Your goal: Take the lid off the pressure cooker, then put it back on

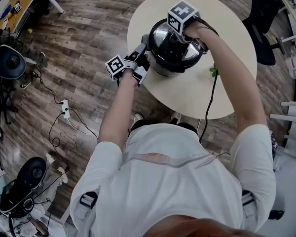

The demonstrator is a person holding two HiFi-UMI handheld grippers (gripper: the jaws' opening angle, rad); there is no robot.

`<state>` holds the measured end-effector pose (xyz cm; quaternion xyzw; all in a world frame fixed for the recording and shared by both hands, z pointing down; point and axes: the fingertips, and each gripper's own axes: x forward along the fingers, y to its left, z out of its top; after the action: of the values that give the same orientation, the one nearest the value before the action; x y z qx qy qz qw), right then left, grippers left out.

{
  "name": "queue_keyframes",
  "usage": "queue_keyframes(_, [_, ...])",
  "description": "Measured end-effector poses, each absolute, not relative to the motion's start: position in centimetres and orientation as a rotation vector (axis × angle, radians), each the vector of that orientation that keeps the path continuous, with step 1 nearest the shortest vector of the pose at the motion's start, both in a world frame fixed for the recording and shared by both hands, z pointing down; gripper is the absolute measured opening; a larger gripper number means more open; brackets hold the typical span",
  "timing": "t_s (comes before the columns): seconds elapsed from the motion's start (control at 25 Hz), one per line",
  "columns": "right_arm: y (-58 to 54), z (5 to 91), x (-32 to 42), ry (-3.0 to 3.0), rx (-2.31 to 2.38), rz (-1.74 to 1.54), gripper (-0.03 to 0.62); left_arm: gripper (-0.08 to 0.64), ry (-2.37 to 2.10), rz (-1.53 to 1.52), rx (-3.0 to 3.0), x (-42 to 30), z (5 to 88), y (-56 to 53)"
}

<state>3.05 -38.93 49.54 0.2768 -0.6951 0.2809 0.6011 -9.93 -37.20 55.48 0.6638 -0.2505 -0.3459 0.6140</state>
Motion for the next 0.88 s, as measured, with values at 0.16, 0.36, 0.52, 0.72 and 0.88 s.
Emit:
queue_keyframes(0.16, [-38.8, 49.5, 3.1, -1.610, 0.639, 0.651, 0.314, 0.063, -0.588, -0.788, 1.519, -9.9, 55.8, -37.0])
queue_keyframes(0.36, [-38.8, 49.4, 3.1, -1.618, 0.637, 0.641, 0.314, 0.063, -0.582, -0.804, 1.507, -9.8, 55.5, -37.0])
queue_keyframes(0.52, [-38.6, 49.4, 3.2, -1.624, 0.605, 0.599, 0.308, 0.063, -0.603, -0.798, 1.528, -10.0, 55.8, -37.0])
queue_keyframes(0.72, [-38.1, 48.6, 3.8, -1.622, 0.564, 0.562, 0.298, 0.064, -0.603, -0.788, 1.519, -9.6, 55.5, -36.9])
queue_keyframes(0.88, [-37.3, 47.0, 4.2, -1.634, 0.538, 0.531, 0.295, 0.063, -0.593, -0.800, 1.528, -9.6, 55.5, -36.9])
